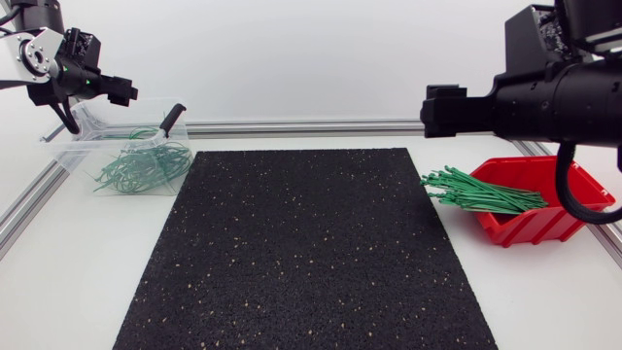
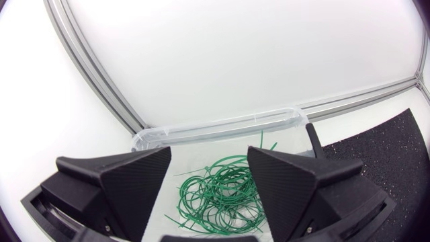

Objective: Take a green cable tie from the red box, thread the tail through the head to close it, then place it in the transparent bin on the left.

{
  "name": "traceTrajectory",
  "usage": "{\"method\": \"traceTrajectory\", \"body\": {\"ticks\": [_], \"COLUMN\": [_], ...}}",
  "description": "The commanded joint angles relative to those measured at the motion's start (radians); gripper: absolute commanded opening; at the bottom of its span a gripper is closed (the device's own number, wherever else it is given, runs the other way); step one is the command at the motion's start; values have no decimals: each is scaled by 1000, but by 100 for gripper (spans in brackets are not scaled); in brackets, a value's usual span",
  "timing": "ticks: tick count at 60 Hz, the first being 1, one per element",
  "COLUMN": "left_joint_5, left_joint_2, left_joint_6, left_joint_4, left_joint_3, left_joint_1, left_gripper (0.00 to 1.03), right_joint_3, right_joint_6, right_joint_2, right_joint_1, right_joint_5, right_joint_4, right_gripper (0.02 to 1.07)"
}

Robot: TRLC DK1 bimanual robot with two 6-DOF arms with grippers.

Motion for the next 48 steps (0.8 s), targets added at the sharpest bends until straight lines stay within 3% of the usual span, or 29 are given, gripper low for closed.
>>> {"method": "traceTrajectory", "body": {"ticks": [1, 14, 23, 34, 48], "left_joint_5": [-9, -29, -130, -133, -128], "left_joint_2": [-72, -216, -296, -458, -658], "left_joint_6": [7, 1, -39, -33, 15], "left_joint_4": [-6, -21, 2, 101, 107], "left_joint_3": [-1, -110, -195, -357, -501], "left_joint_1": [-10, -52, -79, -93, -139], "left_gripper": [100, 100, 100, 100, 100], "right_joint_3": [-17, -45, -132, -247, -327], "right_joint_6": [-39, -93, -171, -258, -312], "right_joint_2": [-41, -113, -190, -312, -453], "right_joint_1": [-18, -81, -163, -195, -261], "right_joint_5": [12, 26, 26, 37, 37], "right_joint_4": [12, 13, 96, 175, 188], "right_gripper": [104, 104, 104, 104, 104]}}
